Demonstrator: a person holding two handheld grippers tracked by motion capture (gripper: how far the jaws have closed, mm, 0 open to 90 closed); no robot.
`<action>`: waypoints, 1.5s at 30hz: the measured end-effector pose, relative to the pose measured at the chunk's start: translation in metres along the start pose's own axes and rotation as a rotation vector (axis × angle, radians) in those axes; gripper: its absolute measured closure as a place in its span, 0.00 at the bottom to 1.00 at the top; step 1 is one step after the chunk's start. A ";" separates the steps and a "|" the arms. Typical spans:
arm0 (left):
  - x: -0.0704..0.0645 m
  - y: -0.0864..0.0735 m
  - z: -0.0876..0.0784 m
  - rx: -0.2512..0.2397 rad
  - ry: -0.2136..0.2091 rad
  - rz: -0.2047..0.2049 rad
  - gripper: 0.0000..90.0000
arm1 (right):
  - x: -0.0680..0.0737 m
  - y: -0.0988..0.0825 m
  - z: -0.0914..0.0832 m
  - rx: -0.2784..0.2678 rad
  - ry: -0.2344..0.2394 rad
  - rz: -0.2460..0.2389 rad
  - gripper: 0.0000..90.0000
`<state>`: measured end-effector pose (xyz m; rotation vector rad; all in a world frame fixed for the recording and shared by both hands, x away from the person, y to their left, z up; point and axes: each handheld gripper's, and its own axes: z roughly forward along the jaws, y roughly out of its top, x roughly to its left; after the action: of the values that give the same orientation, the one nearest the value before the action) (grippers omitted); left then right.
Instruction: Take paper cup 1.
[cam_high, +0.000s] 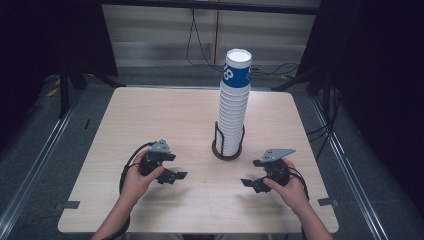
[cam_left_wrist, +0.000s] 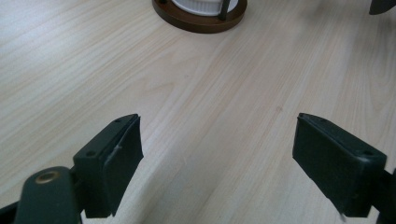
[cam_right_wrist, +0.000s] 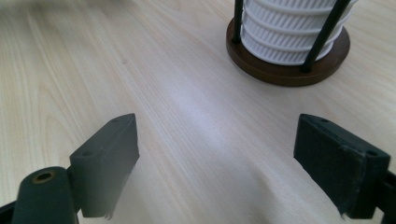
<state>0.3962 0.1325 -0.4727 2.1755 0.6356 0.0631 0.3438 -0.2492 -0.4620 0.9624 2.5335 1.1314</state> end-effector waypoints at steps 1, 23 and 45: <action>0.000 0.000 0.000 0.000 0.000 0.000 0.18 | 0.000 0.000 0.000 0.000 0.000 0.000 0.15; -0.003 0.062 -0.007 -0.055 -0.090 0.022 0.18 | -0.022 0.055 -0.027 -0.093 0.023 0.046 0.15; -0.007 0.119 -0.012 -0.070 -0.085 0.057 0.18 | -0.031 0.130 -0.058 -0.165 -0.018 0.035 0.14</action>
<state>0.4371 0.0770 -0.3742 2.1164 0.5158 0.0222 0.4051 -0.2391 -0.3301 0.9729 2.3742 1.3116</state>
